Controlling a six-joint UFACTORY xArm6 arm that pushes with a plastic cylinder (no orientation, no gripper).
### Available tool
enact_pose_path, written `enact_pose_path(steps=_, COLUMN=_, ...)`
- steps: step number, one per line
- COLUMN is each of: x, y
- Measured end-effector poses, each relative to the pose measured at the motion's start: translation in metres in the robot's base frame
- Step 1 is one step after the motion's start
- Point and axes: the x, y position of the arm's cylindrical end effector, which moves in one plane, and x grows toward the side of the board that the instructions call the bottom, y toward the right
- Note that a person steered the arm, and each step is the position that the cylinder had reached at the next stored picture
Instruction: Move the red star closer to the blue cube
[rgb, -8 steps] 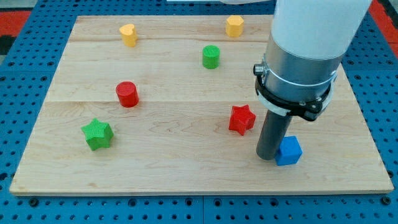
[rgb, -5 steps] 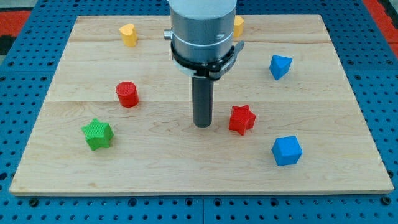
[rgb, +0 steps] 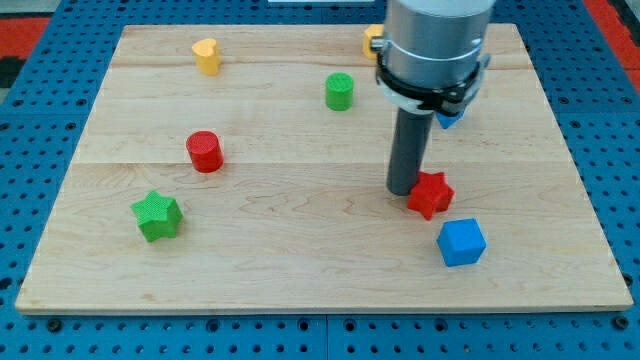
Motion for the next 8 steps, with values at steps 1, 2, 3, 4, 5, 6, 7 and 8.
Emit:
enact_pose_path(steps=1, x=0.0, y=0.007)
enact_pose_path(steps=2, x=0.0, y=0.007)
enact_pose_path(steps=3, x=0.007, y=0.007)
enact_pose_path(steps=4, x=0.011, y=0.007)
enact_pose_path(steps=5, x=0.012, y=0.007)
enact_pose_path(steps=6, x=0.017, y=0.014)
enact_pose_path(steps=7, x=0.025, y=0.021)
enact_pose_path(steps=8, x=0.008, y=0.021)
